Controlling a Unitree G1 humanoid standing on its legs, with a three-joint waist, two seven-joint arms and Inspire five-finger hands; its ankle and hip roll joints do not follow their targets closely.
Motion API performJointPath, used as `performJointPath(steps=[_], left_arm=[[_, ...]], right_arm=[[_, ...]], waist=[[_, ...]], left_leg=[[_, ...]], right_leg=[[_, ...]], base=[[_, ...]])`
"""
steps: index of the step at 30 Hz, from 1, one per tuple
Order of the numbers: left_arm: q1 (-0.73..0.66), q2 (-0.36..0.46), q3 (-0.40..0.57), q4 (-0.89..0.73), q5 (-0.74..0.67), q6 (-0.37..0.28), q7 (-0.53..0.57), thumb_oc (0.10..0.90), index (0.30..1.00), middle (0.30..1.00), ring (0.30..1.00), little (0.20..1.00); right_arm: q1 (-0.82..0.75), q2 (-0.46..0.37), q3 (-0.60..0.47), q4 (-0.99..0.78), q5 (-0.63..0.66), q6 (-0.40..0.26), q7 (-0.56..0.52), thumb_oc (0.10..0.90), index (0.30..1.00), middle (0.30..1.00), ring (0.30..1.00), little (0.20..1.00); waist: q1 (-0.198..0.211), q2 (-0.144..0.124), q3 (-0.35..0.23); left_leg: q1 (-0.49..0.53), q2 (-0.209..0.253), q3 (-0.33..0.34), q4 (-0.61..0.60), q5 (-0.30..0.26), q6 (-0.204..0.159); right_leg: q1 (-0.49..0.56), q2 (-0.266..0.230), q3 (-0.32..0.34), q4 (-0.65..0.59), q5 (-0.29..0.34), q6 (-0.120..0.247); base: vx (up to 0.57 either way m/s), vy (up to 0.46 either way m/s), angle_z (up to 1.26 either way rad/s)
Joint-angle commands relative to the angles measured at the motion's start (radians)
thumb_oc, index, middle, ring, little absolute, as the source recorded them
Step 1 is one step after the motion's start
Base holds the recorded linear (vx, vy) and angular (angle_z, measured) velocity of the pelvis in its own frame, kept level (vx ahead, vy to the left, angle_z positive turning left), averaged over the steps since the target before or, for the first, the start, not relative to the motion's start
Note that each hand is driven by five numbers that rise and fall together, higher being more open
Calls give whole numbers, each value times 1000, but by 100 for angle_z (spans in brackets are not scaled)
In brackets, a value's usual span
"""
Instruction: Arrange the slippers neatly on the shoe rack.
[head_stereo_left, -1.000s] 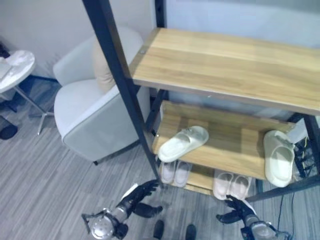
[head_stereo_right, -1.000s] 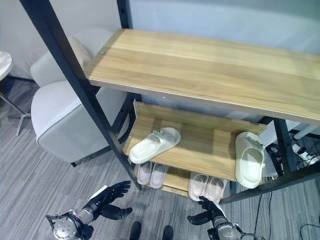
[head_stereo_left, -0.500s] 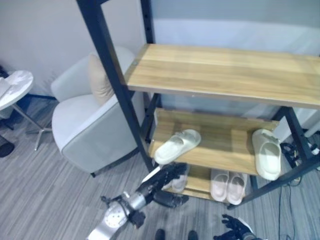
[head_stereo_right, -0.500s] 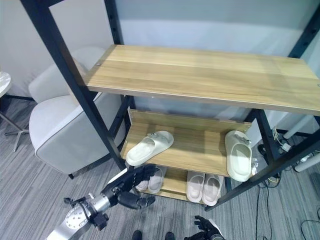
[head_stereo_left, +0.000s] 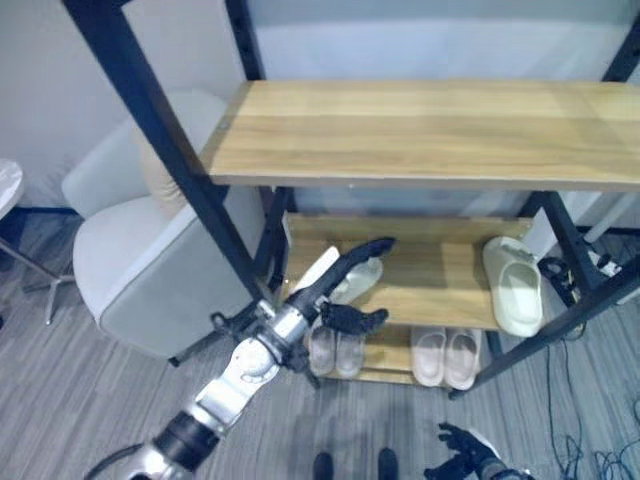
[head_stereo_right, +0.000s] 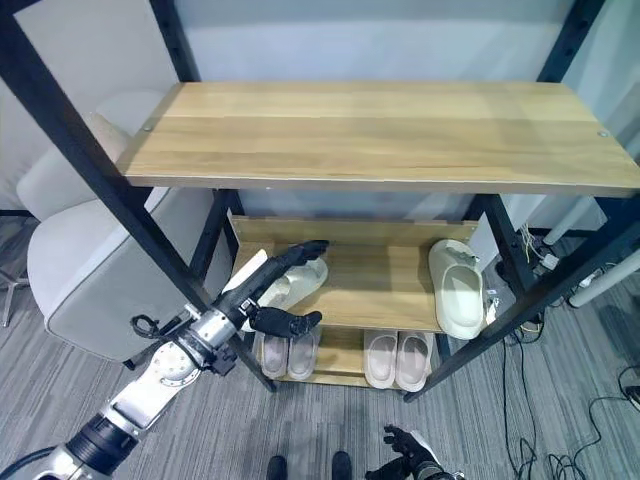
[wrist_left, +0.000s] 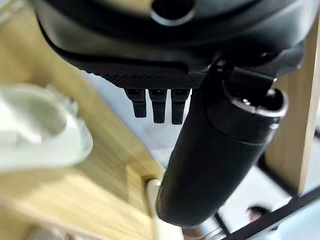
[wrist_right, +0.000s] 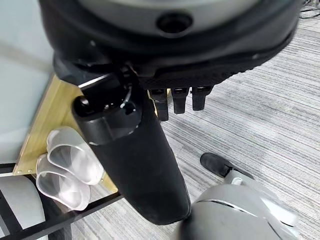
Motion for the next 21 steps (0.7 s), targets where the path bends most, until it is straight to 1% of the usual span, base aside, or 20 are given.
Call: performJointPath(steps=[1, 4, 6, 7, 10, 14, 21], left_arm=[[-185, 19, 40, 61, 116, -104, 99, 800, 900, 900, 900, 900], [-250, 61, 15, 114, 216, -100, 135, 800, 900, 900, 900, 900], [-271, 68, 8, 137, 242, -97, 150, 800, 900, 900, 900, 900], [-308, 95, -5, 173, 287, -86, 171, 800, 900, 900, 900, 900], [-345, 129, -17, 223, 341, -76, 204, 800, 900, 900, 900, 900], [-356, 161, -10, 253, 357, -70, 216, 800, 900, 900, 900, 900], [-385, 232, -3, 293, 385, -57, 237, 800, 900, 900, 900, 900]], right_arm=[[-37, -67, 14, -77, -7, -55, 1, 800, 900, 900, 900, 900], [-50, -73, 24, -77, -1, -62, 7, 800, 900, 900, 900, 900], [-55, -75, 27, -82, 4, -65, 9, 800, 900, 900, 900, 900], [-61, -85, 34, -91, 5, -69, 9, 800, 900, 900, 900, 900], [-68, -95, 41, -106, 5, -75, 10, 800, 900, 900, 900, 900], [-74, -95, 45, -101, 6, -77, 9, 800, 900, 900, 900, 900], [-78, -96, 52, -100, 9, -84, 10, 800, 900, 900, 900, 900]], waist=[[-12, -35, -6], [-15, -32, -11], [-17, -32, -11], [-22, -30, -10], [-25, -29, -8], [-24, -27, -8], [-23, -30, -8]], left_leg=[[-31, 4, 21, -9, -53, -58], [-61, 4, 29, -9, -45, -57], [-69, 3, 30, -9, -42, -57], [-82, 3, 32, -9, -39, -58], [-102, 1, 36, -9, -33, -56], [-110, 0, 41, -9, -29, -56], [-115, 4, 44, -9, -30, -54]], right_leg=[[-18, -38, -7, 7, -53, 95], [-51, -39, 1, 7, -44, 95], [-60, -39, 3, 7, -41, 95], [-75, -40, 7, 7, -37, 95], [-98, -40, 11, 7, -31, 95], [-108, -41, 12, 7, -28, 94], [-115, -43, 17, 7, -28, 93]], base=[[-67, 20, -11], [-23, 12, -15], [-16, 8, -12], [-13, 8, -10], [-15, 7, -5], [2, 3, -4], [16, 1, -1]])
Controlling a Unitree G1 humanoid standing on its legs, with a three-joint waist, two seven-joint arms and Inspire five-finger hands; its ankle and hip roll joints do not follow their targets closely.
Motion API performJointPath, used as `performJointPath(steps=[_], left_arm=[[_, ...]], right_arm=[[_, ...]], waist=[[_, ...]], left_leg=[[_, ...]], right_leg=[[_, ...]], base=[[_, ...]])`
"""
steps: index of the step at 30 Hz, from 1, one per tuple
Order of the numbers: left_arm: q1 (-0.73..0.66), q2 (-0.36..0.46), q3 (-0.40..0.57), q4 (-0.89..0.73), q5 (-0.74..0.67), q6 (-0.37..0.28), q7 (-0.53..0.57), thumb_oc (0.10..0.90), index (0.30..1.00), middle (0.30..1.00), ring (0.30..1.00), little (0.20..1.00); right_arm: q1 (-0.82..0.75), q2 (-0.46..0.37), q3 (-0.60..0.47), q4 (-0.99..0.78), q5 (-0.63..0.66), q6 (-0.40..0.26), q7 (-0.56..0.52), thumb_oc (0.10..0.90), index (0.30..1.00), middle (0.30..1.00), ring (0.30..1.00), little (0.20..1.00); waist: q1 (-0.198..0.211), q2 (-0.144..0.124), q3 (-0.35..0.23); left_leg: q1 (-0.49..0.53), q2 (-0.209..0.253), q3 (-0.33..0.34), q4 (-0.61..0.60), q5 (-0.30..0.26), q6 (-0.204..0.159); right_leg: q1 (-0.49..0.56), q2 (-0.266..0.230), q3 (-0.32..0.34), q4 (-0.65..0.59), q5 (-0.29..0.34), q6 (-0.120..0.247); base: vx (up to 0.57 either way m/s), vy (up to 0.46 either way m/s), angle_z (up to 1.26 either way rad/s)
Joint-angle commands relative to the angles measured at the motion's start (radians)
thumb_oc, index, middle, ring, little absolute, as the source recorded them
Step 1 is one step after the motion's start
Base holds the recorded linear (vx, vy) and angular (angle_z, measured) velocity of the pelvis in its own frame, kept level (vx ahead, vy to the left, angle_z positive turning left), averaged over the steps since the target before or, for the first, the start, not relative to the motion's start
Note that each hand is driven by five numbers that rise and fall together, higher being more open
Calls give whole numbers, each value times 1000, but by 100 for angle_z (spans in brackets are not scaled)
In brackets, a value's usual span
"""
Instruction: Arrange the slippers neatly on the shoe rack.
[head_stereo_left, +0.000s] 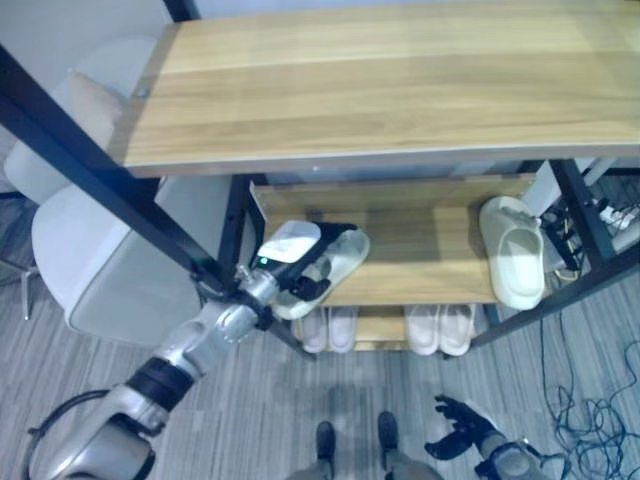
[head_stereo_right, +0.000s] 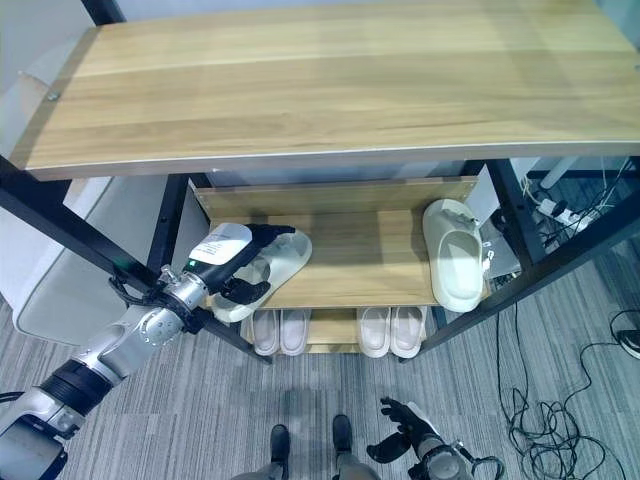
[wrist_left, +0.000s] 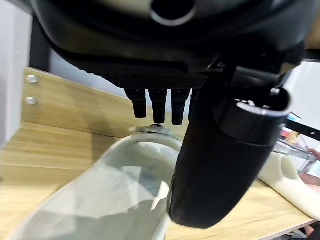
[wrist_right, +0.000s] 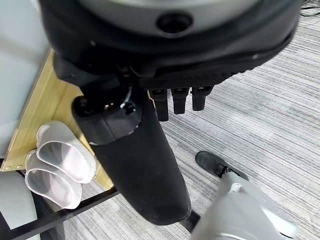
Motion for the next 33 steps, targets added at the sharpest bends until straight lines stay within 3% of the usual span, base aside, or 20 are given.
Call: performJointPath(steps=[1, 10, 11, 12, 27, 33], left_arm=[[-167, 41, 64, 31, 30, -26, 87, 800, 900, 900, 900, 900], [-214, 17, 34, 111, 30, -8, 85, 800, 900, 900, 900, 900], [-220, 10, 31, 119, 24, -7, 83, 744, 815, 815, 815, 815], [-227, 3, 28, 127, 17, -7, 81, 400, 300, 300, 300, 300], [-236, -76, 30, 104, -41, -14, 63, 400, 300, 300, 300, 300], [-215, -153, 41, 88, -77, -12, 63, 400, 300, 300, 300, 300]], right_arm=[[16, -40, 6, -78, 8, -54, 1, 800, 900, 900, 900, 900], [5, -27, 20, -78, 8, -56, -4, 800, 900, 900, 900, 900], [5, -26, 20, -77, 8, -55, -4, 800, 900, 900, 900, 900], [4, -24, 20, -74, 7, -54, -5, 800, 900, 900, 900, 900], [4, -20, 9, -107, 15, -53, -13, 800, 900, 900, 900, 900], [7, -13, 8, -108, 9, -49, -19, 800, 900, 900, 900, 900]], waist=[[-11, -37, -55], [-19, -44, -53], [-20, -45, -54], [-21, -46, -54], [-27, -51, -55], [-30, -47, -49]], left_leg=[[-13, 1, -8, -9, -36, -55], [-12, 4, -10, -9, -39, -53], [-13, 4, -9, -9, -39, -53], [-14, 5, -9, -9, -39, -53], [-5, 6, -2, -9, -45, -52], [-5, 6, 3, -9, -43, -53]], right_leg=[[7, -45, -25, 2, -49, 97], [4, -43, -25, 2, -51, 96], [3, -43, -25, 2, -50, 96], [1, -43, -25, 2, -50, 96], [1, -40, -12, 2, -54, 95], [0, -39, -11, 2, -54, 93]], base=[[0, 0, 0], [3, 1, 0], [0, 0, 0], [0, 0, 0], [0, -1, -1], [-11, -6, -2]])
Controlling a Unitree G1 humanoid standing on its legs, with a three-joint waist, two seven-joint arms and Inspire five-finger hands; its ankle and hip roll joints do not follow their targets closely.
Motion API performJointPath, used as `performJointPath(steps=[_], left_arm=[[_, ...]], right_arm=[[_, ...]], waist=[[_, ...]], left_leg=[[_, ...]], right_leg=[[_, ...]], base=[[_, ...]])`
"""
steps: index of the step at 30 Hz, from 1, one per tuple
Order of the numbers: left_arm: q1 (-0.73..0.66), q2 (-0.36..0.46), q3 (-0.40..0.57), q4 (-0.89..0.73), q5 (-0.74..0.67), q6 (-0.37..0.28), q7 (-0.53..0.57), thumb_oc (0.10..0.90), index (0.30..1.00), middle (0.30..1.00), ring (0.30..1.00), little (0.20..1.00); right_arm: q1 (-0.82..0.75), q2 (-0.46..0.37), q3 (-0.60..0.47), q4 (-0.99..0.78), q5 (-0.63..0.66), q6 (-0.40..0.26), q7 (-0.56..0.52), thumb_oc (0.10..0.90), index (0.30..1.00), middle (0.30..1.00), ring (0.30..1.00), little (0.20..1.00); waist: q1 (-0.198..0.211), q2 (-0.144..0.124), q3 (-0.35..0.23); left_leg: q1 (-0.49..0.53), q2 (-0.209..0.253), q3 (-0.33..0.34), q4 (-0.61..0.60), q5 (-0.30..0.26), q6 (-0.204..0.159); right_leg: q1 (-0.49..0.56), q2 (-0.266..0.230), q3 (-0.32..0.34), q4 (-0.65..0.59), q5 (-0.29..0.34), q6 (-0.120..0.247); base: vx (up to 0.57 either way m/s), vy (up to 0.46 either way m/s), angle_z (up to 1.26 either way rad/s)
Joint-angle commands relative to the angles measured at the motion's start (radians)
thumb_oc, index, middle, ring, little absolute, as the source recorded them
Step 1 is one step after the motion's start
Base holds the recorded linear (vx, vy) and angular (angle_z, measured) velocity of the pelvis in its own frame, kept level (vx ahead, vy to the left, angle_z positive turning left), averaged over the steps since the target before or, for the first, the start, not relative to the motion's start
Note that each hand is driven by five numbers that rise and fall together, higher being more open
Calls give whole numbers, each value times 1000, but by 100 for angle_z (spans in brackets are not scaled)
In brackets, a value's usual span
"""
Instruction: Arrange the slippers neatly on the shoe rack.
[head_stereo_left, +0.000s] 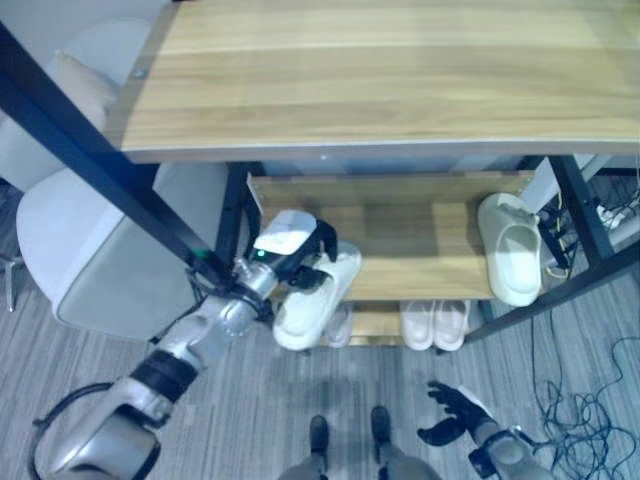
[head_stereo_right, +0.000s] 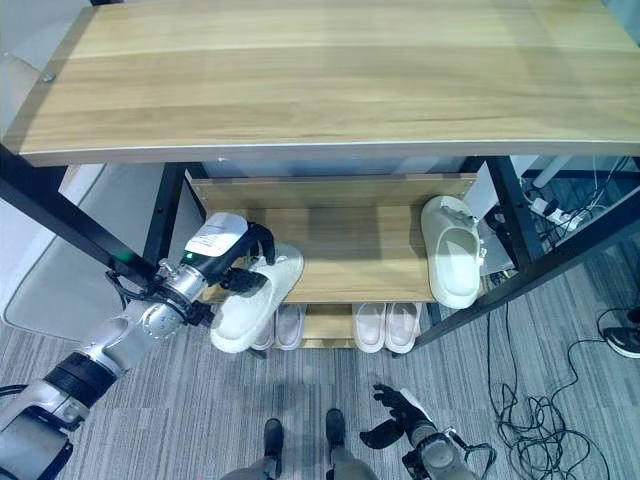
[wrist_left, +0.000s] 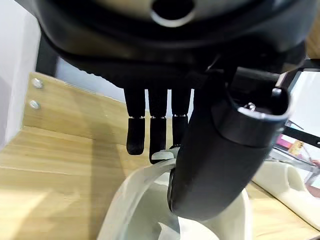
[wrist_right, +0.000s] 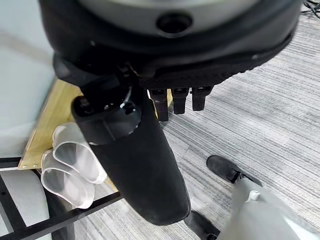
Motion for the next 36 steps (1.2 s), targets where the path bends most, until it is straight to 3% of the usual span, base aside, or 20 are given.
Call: performJointPath(steps=[1, 7, 10, 14, 20, 34, 35, 36], left_arm=[[-180, -72, 41, 38, -78, -33, 26, 400, 300, 300, 300, 300], [-186, -190, 72, 15, -161, -29, 62, 400, 300, 300, 300, 300], [-204, -205, 69, 17, -174, -27, 71, 400, 300, 300, 300, 300], [-284, -247, 63, 44, -203, -18, 117, 400, 300, 300, 300, 300], [-416, -250, 56, 168, -266, 4, 173, 400, 300, 300, 300, 300], [-640, -215, 4, 456, -316, 38, 233, 400, 300, 300, 300, 300], [-640, -215, 4, 457, -316, 38, 233, 450, 375, 375, 375, 375], [-664, -199, -10, 478, -303, 42, 238, 595, 592, 592, 592, 592]], right_arm=[[22, -26, 4, -76, 9, -40, -17, 800, 900, 900, 900, 900], [20, -20, 3, -85, 12, -29, -23, 800, 900, 900, 900, 900], [19, -20, 2, -81, 14, -26, -25, 800, 900, 900, 900, 900], [14, -36, 1, -90, 22, -25, -30, 800, 900, 900, 900, 900], [16, -69, -1, -107, 35, -27, -29, 800, 900, 900, 900, 900], [10, -115, 6, -119, 71, -39, -32, 800, 900, 900, 900, 900], [10, -115, 6, -119, 71, -39, -32, 800, 900, 900, 900, 900], [9, -117, 8, -115, 75, -42, -33, 800, 900, 900, 900, 900]], waist=[[-29, -20, -56], [-40, -11, -43], [-43, -6, -41], [-66, 22, -36], [-101, 59, -32], [-163, 91, -6], [-163, 91, -6], [-168, 93, -2]], left_leg=[[0, 8, -8, -9, -45, -55], [5, 9, 7, -9, -44, -54], [9, 10, 13, -9, -44, -54], [16, 8, 36, -9, -48, -50], [28, 12, 71, -9, -54, -46], [9, 22, 104, -9, -48, -56], [9, 22, 104, -9, -48, -56], [4, 25, 107, -9, -46, -58]], right_leg=[[8, -38, -26, 0, -64, 87], [4, -35, -8, 0, -60, 86], [5, -36, -3, 0, -58, 86], [-1, -38, 21, 0, -53, 89], [-12, -36, 58, 0, -45, 95], [-59, -29, 88, 0, -28, 92], [-59, -29, 88, 0, -28, 92], [-67, -29, 89, 0, -25, 92]], base=[[-18, -22, -7], [-11, -13, -4], [-1, -2, -17], [10, 7, -22], [23, 17, -15], [0, -8, -19], [-5, -20, -7], [-8, -10, -5]])
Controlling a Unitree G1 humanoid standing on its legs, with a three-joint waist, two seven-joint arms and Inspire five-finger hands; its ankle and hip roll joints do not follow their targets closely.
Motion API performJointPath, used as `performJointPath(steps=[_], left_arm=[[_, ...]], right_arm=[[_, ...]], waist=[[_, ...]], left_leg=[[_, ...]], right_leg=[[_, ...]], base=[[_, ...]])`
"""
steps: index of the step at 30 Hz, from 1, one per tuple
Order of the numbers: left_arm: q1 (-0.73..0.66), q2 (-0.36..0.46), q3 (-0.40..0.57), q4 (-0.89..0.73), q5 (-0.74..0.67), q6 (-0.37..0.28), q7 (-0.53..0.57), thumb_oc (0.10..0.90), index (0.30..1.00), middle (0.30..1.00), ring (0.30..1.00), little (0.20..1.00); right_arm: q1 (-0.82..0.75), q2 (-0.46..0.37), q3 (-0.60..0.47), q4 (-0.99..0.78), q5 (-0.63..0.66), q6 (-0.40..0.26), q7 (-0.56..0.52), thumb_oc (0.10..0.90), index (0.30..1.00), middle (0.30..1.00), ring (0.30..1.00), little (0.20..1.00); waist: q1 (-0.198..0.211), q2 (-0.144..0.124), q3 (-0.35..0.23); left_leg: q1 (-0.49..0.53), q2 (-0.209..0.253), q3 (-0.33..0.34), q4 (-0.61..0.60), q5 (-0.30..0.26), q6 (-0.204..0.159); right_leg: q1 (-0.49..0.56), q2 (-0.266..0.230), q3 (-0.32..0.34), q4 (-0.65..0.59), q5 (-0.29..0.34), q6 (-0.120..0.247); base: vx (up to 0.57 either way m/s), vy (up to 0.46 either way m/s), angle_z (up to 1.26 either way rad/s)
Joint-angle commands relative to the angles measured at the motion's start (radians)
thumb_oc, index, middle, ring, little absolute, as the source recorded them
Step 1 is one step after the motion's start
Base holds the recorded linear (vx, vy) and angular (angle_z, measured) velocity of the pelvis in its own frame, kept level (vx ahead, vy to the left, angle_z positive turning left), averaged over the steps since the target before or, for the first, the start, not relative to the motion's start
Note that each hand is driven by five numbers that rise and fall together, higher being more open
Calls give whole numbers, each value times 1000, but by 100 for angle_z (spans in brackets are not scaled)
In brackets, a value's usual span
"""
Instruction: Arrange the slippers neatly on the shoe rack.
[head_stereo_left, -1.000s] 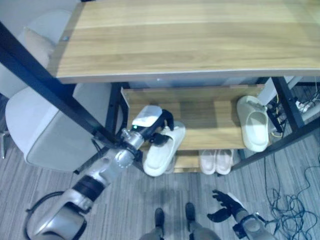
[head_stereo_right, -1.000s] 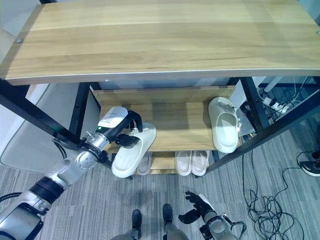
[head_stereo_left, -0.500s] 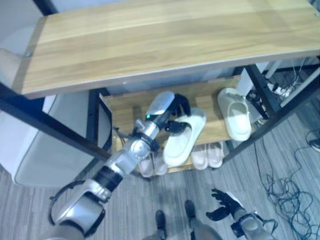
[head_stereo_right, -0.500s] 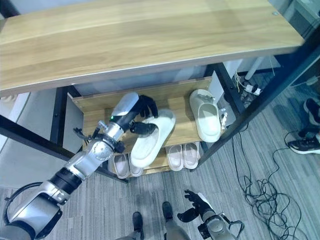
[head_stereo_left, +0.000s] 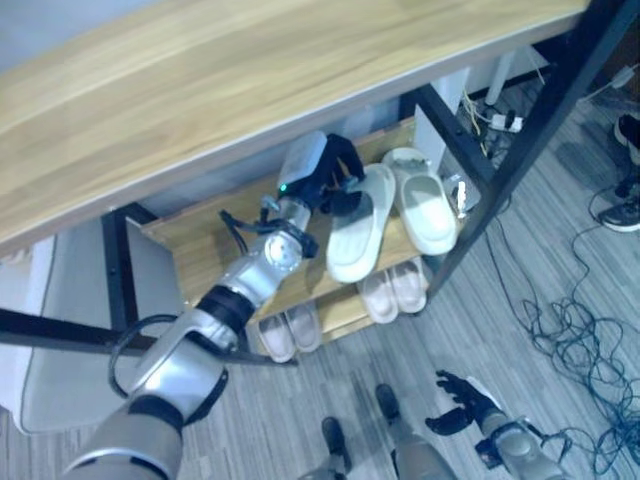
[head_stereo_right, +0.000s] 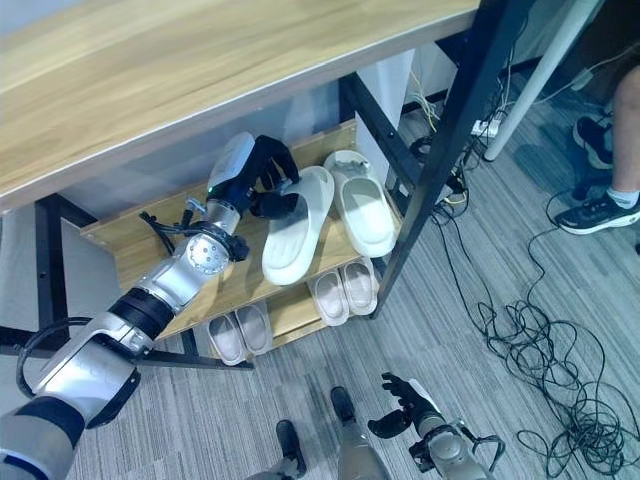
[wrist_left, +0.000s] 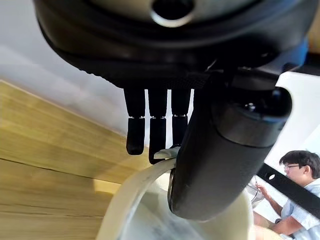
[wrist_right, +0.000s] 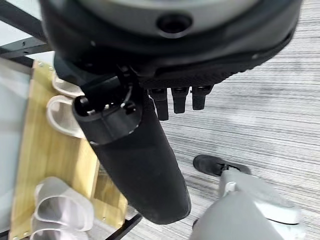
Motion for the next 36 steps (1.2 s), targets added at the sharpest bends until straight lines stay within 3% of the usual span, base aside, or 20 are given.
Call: performJointPath(steps=[1, 3, 4, 5, 6, 16, 36], left_arm=[[-226, 45, 46, 82, -3, -40, 96, 579, 568, 568, 568, 568], [-233, 54, 40, 89, 3, -39, 96, 574, 561, 561, 561, 561], [-243, 68, 33, 100, 14, -39, 96, 598, 596, 596, 596, 596], [-243, 68, 33, 101, 14, -39, 96, 731, 796, 796, 796, 796], [-246, 70, 34, 104, 16, -38, 101, 800, 900, 900, 900, 900], [-225, 34, 33, 53, 39, -46, 100, 800, 900, 900, 900, 900], [38, -13, 128, -209, 57, -62, 60, 800, 900, 900, 900, 900]], right_arm=[[25, -54, 12, -77, 49, -58, -10, 800, 900, 900, 900, 900], [25, -55, 14, -79, 51, -60, -10, 800, 900, 900, 900, 900], [27, -56, 15, -76, 53, -62, -10, 800, 900, 900, 900, 900], [27, -56, 15, -76, 53, -62, -10, 800, 900, 900, 900, 900], [31, -54, 15, -73, 55, -64, -11, 800, 900, 900, 900, 900], [50, -33, 12, -56, 51, -74, -27, 800, 900, 900, 900, 900], [54, 0, -9, -60, 26, -68, -43, 800, 900, 900, 900, 900]], waist=[[-20, -31, -38], [-21, -31, -36], [-22, -31, -33], [-22, -31, -33], [-22, -33, -31], [-6, -39, -36], [49, -67, -23]], left_leg=[[15, 14, -46, -8, -44, -59], [12, 14, -46, -8, -42, -60], [9, 16, -44, -8, -40, -62], [9, 16, -44, -8, -40, -62], [7, 17, -45, -8, -40, -62], [9, 13, -68, -8, -40, -62], [9, 3, -112, -8, -34, -57]], right_leg=[[21, -45, -65, -1, -67, 90], [17, -44, -64, -1, -66, 90], [14, -44, -65, -1, -65, 91], [14, -44, -65, -1, -65, 91], [12, -44, -65, -1, -64, 90], [23, -45, -88, -1, -73, 84], [52, -47, -135, -1, -83, 77]], base=[[-9, -16, -7], [-3, -13, -11], [-4, -12, -8], [-5, -26, -4], [0, 0, 0], [-1, -12, 2], [-17, -3, 10]])
